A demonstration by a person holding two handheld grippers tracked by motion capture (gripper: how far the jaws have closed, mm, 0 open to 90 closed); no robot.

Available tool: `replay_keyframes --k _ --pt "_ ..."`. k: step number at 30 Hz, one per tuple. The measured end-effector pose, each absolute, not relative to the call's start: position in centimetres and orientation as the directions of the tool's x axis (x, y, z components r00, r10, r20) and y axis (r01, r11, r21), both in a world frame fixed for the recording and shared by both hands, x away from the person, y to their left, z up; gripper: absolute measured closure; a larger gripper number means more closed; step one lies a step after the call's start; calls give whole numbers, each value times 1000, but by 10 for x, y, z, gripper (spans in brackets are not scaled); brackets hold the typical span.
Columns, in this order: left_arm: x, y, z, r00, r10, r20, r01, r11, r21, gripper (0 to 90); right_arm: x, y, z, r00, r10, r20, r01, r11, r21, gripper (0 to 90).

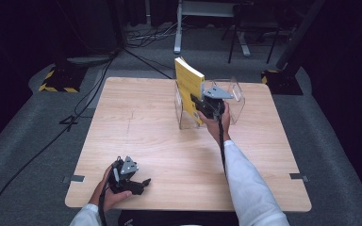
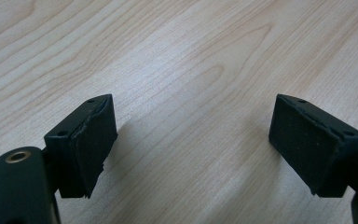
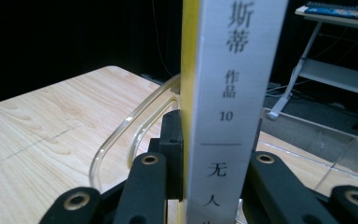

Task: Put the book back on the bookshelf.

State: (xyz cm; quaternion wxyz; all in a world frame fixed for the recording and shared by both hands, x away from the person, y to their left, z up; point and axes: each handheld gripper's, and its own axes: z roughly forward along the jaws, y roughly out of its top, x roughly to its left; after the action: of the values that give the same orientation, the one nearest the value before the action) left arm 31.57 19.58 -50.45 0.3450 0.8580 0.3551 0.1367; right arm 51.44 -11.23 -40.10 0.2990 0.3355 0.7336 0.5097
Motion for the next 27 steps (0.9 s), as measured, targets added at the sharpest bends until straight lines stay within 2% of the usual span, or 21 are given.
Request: replay_keyframes --k 12,27 --pt "316 196 -505 711 703 -11 514 -509 690 157 525 -103 -418 -569 814 -118 204 279 938 761" --pt "316 196 -504 711 703 -7 513 -511 689 157 518 -110 -432 -602 790 -114 206 292 934 760"
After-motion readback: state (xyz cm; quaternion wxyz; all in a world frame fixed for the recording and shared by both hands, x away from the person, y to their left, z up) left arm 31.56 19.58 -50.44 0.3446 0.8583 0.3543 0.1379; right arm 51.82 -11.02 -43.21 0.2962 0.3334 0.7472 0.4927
